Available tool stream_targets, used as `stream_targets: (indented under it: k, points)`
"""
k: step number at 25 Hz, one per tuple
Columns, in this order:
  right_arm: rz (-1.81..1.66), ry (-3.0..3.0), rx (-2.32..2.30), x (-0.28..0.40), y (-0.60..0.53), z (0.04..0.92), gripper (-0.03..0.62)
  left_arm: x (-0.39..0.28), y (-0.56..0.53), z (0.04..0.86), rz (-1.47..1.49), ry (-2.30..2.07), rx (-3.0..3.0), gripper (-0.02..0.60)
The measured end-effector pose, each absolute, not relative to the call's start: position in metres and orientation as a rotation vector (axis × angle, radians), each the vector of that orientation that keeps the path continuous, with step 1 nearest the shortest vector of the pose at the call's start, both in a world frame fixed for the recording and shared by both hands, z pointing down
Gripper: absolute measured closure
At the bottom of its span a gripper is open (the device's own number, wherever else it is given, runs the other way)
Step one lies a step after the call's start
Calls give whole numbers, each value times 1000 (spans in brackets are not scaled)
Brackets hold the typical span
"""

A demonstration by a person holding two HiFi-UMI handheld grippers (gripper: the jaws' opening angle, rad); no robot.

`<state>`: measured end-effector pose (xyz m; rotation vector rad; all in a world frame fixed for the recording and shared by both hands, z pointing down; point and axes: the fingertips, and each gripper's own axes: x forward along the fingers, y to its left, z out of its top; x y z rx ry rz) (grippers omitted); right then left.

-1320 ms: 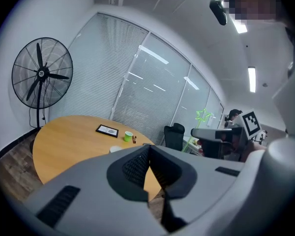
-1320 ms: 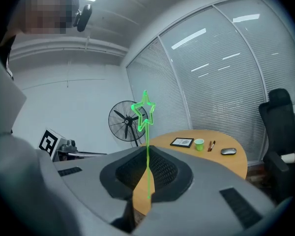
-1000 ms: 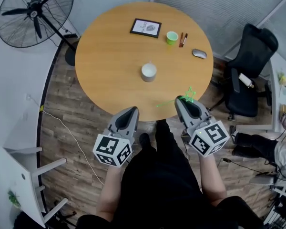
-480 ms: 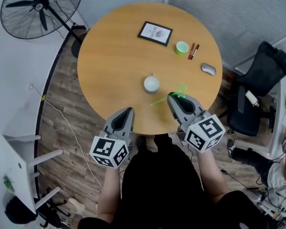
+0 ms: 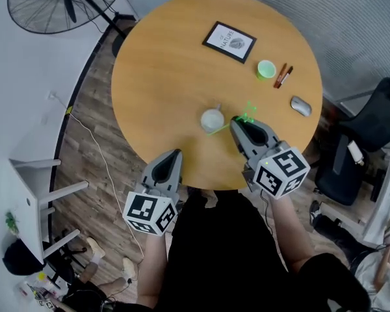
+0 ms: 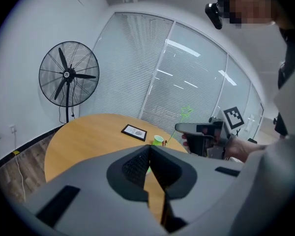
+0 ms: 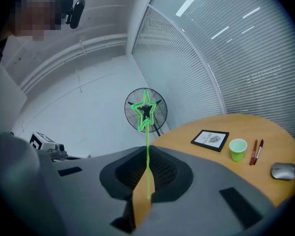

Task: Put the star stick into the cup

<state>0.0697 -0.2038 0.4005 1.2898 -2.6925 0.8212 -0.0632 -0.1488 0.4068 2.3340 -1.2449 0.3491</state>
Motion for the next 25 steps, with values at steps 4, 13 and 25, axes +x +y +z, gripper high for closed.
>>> stream_targets:
  k: [4, 13, 25]
  points:
    - [848, -2698, 1219, 68, -223, 415, 569, -61, -153, 415, 359, -1295, 2282, 584]
    - [892, -2643, 1156, 66, -251, 446, 569, -59, -156, 430, 387, -1331, 2201, 583]
    - [988, -2553, 1078, 56, -259, 488, 568, -55, -165, 447, 400, -1341, 2133, 584]
